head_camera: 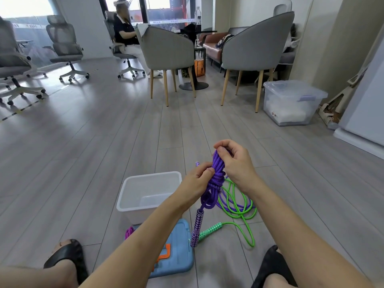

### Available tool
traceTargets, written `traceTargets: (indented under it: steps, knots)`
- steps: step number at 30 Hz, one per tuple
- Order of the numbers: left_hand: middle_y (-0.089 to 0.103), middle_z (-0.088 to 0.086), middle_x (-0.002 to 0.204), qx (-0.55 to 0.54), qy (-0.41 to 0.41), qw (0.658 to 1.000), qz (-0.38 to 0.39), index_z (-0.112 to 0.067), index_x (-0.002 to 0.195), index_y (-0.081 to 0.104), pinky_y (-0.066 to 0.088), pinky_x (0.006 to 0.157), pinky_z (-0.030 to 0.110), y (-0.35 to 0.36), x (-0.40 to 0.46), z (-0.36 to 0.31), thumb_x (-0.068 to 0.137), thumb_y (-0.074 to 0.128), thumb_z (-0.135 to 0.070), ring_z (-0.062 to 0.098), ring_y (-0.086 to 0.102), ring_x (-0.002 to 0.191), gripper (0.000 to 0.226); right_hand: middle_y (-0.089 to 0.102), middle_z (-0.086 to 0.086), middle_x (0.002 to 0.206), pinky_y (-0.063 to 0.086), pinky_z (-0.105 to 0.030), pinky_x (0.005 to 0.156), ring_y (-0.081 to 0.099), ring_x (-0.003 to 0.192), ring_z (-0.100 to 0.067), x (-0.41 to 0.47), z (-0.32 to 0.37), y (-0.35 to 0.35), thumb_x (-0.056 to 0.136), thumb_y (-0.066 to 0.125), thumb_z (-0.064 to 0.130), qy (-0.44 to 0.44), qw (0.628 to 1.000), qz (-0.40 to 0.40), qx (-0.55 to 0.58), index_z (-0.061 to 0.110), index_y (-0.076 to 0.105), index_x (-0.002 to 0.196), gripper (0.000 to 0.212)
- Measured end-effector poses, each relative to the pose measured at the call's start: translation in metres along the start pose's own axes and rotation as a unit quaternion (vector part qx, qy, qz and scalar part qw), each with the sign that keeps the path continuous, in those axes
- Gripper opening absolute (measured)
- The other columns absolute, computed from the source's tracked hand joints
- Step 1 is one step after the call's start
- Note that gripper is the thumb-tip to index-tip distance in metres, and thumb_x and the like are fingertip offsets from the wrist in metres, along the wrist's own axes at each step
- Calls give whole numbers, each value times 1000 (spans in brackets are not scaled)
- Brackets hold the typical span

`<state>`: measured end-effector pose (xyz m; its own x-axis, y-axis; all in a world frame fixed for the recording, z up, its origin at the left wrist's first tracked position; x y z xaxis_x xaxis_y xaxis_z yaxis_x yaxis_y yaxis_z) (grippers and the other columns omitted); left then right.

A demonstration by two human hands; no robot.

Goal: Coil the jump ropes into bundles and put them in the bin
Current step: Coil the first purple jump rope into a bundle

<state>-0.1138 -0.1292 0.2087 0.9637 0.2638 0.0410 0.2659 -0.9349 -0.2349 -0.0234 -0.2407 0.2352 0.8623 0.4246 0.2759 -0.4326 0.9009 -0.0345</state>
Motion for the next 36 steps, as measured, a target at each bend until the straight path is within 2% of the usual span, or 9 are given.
traceTargets:
  steps: [4, 8, 12, 16, 21, 26, 30, 33, 36]
  knots:
    - [68, 2, 83, 8, -20, 1000, 7, -20, 101, 65, 49, 66, 24, 1, -3, 0, 108, 40, -21, 12, 63, 70, 27, 60, -1, 75, 46, -29, 64, 53, 67, -12, -6, -1, 2, 104, 53, 8, -16, 999, -26, -19, 25, 67, 92, 25]
    - [54, -13, 56, 22, -27, 999, 30, -7, 100, 59, 34, 44, 10, -1, -12, -6, 109, 37, -17, -3, 47, 46, 26, 64, -4, 82, 49, -27, 69, 57, 75, -14, -12, -1, 1, 105, 53, 6, -39, 999, -7, -3, 22, 68, 94, 24]
    - [65, -7, 75, 15, -6, 999, 31, -6, 110, 62, 44, 57, 10, -1, -16, -5, 108, 41, -12, -3, 61, 58, 22, 64, -8, 82, 52, -26, 65, 59, 74, -17, -8, -8, 6, 104, 54, 4, 23, 995, -76, 53, 19, 67, 95, 22]
    - [55, -14, 58, 11, -12, 999, 28, -19, 99, 62, 36, 48, 15, 4, -19, -11, 109, 41, -18, -2, 48, 48, 23, 65, -9, 78, 52, -20, 57, 62, 70, -15, 1, -7, 7, 105, 52, 3, 78, 982, -115, 131, 16, 65, 95, 20]
    - [63, -2, 84, -40, -48, 998, -24, -32, 110, 66, 34, 53, 27, 2, -18, -6, 106, 45, -39, 15, 51, 68, 22, 69, -2, 85, 51, -30, 68, 61, 75, -16, 8, -13, 3, 102, 62, 12, 50, 985, -70, 151, 15, 67, 104, 6]
    - [68, -10, 80, -54, -34, 996, -59, -25, 113, 62, 37, 55, 25, -1, -17, -2, 106, 50, -35, 2, 55, 59, 18, 73, -14, 92, 55, -49, 90, 69, 85, -29, 7, -19, 0, 91, 75, 34, 131, 981, 20, 141, -5, 69, 110, 44]
    - [67, -3, 81, -85, -17, 994, -73, -10, 120, 60, 41, 49, 9, 1, -20, -3, 108, 48, -22, -4, 58, 53, 21, 75, -12, 88, 56, -37, 84, 69, 83, -26, 7, -17, -7, 92, 75, 22, 171, 973, 69, 140, 1, 73, 100, 22]
    - [64, -1, 81, -101, -20, 991, -89, -5, 120, 61, 41, 48, 9, -1, -18, -1, 108, 47, -18, -4, 56, 51, 23, 77, -10, 94, 48, -28, 74, 70, 82, -18, 6, -15, -12, 94, 72, 15, 180, 969, 98, 136, 6, 75, 104, 14]
    - [64, 0, 82, -100, -20, 990, -94, -6, 118, 62, 41, 48, 9, -5, -17, 1, 107, 47, -19, -6, 56, 52, 23, 78, -8, 100, 46, -27, 73, 74, 83, -15, 4, -14, -13, 96, 69, 11, 175, 970, 114, 126, 11, 75, 110, 16]
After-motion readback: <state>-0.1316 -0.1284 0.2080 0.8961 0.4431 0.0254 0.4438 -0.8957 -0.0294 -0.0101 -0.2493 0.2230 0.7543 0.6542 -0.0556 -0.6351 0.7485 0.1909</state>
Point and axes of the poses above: each hand's wrist, its own x-axis towards the middle knuckle, its own y-axis out of the palm, z = x × y, the point moved 1 cm from there along x, towards the middle knuckle
